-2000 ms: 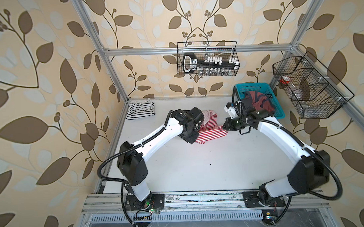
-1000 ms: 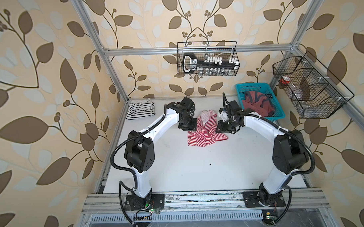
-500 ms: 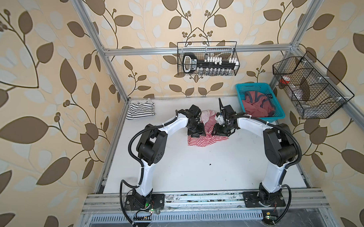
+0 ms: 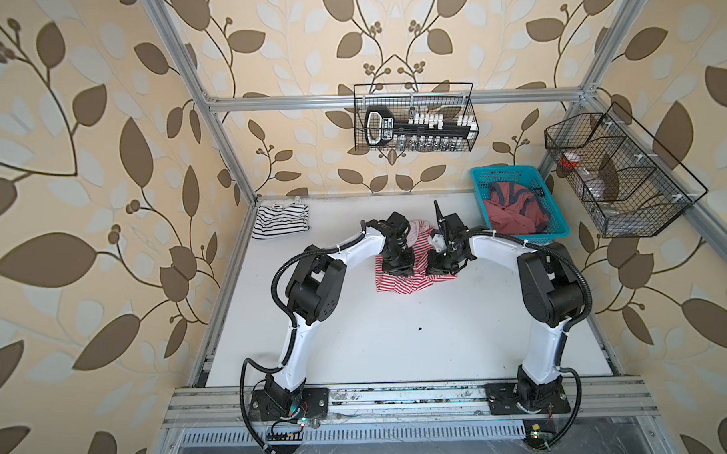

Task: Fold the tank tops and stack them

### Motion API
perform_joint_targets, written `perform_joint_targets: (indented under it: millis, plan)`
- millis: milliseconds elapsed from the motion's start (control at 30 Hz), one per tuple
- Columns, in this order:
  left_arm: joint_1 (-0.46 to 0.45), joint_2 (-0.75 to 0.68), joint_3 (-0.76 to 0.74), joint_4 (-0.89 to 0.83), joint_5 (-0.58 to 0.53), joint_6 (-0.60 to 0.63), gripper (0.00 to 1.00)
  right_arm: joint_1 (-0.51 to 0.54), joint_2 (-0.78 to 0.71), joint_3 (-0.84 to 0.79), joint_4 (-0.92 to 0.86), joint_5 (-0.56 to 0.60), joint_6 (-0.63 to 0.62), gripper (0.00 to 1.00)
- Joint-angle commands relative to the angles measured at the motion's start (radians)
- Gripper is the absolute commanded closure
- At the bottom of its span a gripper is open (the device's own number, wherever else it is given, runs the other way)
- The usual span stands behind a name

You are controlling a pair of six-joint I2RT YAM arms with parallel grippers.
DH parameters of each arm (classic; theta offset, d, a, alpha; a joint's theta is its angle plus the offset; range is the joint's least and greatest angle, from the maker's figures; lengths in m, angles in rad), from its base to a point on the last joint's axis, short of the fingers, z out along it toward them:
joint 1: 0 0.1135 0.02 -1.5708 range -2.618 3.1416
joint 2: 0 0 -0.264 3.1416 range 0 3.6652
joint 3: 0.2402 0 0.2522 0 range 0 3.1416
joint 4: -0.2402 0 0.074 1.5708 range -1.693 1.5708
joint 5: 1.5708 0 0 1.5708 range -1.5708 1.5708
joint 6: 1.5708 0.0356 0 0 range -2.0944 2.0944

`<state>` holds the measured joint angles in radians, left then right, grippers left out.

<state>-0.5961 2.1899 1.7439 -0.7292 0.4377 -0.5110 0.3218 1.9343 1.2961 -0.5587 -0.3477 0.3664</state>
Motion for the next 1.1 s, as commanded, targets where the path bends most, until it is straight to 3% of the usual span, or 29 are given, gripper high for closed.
perform_joint_targets:
  millis: [0,33,800,933,1033,1067]
  plan:
    - [0.014,-0.016,0.043,-0.067,-0.021,0.042,0.96,-0.019,-0.086,0.006,-0.033,0.007,-0.022,1.0]
    - [0.021,-0.023,0.043,-0.077,-0.034,0.051,1.0,-0.026,-0.111,0.002,-0.038,0.01,-0.025,1.0]
    - [0.069,-0.38,-0.05,-0.353,-0.286,0.287,1.0,-0.152,-0.393,-0.092,-0.153,0.056,-0.105,1.0]
    - [0.063,-0.392,-0.093,-0.285,-0.155,0.224,1.0,-0.153,-0.399,-0.095,-0.149,0.034,-0.108,1.0]
    - [0.02,-0.354,-0.112,-0.213,-0.112,0.166,0.89,-0.157,-0.385,-0.101,-0.126,0.022,-0.102,1.0]
    - [0.01,-0.331,-0.107,-0.206,-0.118,0.152,0.77,-0.162,-0.377,-0.102,-0.116,0.011,-0.097,1.0]
